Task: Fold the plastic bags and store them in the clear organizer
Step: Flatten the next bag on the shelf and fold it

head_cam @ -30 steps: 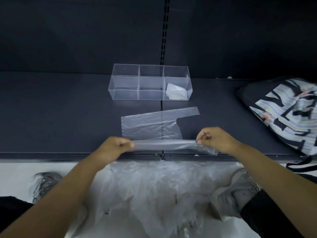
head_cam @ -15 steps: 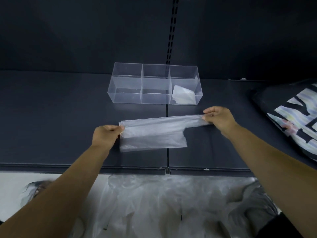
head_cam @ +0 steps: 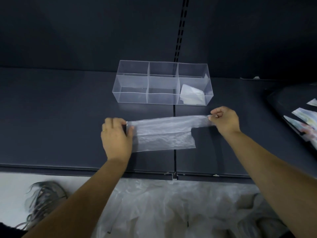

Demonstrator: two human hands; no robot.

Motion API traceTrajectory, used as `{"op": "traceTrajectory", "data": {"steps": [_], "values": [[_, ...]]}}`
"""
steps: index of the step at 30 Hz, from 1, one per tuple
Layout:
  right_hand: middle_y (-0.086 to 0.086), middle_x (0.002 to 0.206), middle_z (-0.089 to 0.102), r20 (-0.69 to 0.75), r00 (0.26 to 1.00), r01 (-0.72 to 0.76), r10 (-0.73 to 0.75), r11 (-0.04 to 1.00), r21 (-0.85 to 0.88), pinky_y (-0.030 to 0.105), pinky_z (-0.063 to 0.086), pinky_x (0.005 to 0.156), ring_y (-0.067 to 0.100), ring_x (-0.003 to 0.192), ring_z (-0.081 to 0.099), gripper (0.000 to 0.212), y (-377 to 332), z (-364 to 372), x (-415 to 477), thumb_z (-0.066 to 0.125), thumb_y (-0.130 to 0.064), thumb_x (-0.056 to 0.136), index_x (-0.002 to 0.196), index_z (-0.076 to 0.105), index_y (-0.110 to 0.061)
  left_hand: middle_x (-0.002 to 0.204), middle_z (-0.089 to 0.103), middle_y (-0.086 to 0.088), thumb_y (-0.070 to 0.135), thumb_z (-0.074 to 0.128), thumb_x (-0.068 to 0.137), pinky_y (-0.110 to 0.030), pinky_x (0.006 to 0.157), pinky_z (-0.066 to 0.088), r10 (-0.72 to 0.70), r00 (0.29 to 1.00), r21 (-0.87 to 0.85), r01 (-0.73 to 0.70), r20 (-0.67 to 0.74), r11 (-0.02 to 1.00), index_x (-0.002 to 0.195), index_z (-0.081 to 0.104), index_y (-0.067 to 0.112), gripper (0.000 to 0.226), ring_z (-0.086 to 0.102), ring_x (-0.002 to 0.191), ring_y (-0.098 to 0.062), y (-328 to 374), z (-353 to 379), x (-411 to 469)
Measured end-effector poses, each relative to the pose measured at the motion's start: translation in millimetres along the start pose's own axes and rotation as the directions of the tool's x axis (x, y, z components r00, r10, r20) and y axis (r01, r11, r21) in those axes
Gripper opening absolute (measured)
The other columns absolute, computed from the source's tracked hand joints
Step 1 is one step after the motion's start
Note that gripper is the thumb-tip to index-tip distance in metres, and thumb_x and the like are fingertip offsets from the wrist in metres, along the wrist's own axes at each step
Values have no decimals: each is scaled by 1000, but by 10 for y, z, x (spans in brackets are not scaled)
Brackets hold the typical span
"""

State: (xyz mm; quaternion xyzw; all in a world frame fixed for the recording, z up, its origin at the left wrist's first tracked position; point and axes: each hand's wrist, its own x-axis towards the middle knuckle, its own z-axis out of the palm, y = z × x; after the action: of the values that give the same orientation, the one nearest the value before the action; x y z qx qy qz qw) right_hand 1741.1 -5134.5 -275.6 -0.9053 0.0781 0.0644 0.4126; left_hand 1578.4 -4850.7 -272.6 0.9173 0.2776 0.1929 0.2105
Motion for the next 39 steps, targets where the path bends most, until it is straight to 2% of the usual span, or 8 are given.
{"op": "traceTrajectory", "data": {"steps": [3, 8, 13, 17, 24, 28, 32, 39], "values": [[1, 88, 64, 20, 1000, -18, 19, 999, -37, 29, 47, 77, 24, 92, 63, 16, -53, -25, -40, 65, -8, 84, 99, 66, -10, 136, 51, -16, 23, 57, 94, -45, 105, 33, 338, 917, 66, -358, 210, 931, 128, 56, 5, 38, 47, 126, -35, -7, 83, -173], [15, 110, 54, -233, 937, 155, -259, 909, -387, 38, 37, 86, 35, 103, 51, 31, -415, 223, -524, 59, -3, 76, 105, 65, -14, 157, -13, 5, 64, -7, 89, -37, 119, -8, 279, 818, 264, -453, 503, 851, 152, -7, 20, 77, -11, 147, -13, -177, 205, -282], [11, 137, 45, 311, 778, 609, -545, 777, -160, 40, 30, 110, 27, 128, 40, 39, -767, 1102, -1339, 49, -11, 92, 131, 52, -12, 156, -17, 2, 68, -28, 77, -39, 118, -12, 278, 796, 264, -472, 538, 841, 147, -14, 17, 87, -20, 143, -15, -172, 189, -283], [1, 162, -3, 464, 773, 624, -433, 652, -431, 37, -11, 119, 16, 148, -10, 57, -606, 1275, -1186, 19, -41, 103, 153, 6, -18, 158, -12, -1, 71, -14, 79, -40, 118, -12, 277, 785, 257, -478, 554, 840, 147, -13, 16, 88, -17, 144, -16, -177, 182, -271], [0, 161, -10, 282, 928, 371, -242, 634, -679, 41, -12, 117, 17, 147, -13, 64, 145, 450, -545, 12, -53, 98, 153, -5, -25, 161, 2, -6, 81, -15, 73, -41, 119, -7, 275, 787, 242, -467, 552, 850, 153, 3, 11, 107, -3, 148, -19, -151, 152, -243], [9, 161, 6, 122, 951, 284, -285, 645, -709, 46, -3, 117, 26, 147, 5, 66, 247, 149, -517, 30, -49, 99, 153, 10, -17, 161, -7, -5, 85, -9, 71, -39, 117, -13, 257, 788, 248, -455, 560, 855, 152, -5, 11, 110, -11, 147, -17, -155, 143, -226], [10, 122, 53, 103, 862, 485, -497, 746, -456, 44, 39, 92, 33, 110, 51, 40, 146, 35, -808, 70, -27, 84, 119, 57, -11, 161, 6, -8, 71, 38, 85, -38, 118, -9, 331, 813, 144, -445, 479, 884, 152, 11, 9, 96, 0, 148, -21, -72, 62, -215], [3, 89, 58, 270, 813, 580, -516, 753, -311, 35, 43, 81, 25, 85, 55, 2, 97, 120, -1053, 70, -8, 83, 84, 69, -10, 159, 19, 1, 54, 49, 92, -18, 113, -15, 532, 669, -130, -553, 519, 823, 150, 25, 15, 74, 10, 147, -13, 248, 181, -514]]}}
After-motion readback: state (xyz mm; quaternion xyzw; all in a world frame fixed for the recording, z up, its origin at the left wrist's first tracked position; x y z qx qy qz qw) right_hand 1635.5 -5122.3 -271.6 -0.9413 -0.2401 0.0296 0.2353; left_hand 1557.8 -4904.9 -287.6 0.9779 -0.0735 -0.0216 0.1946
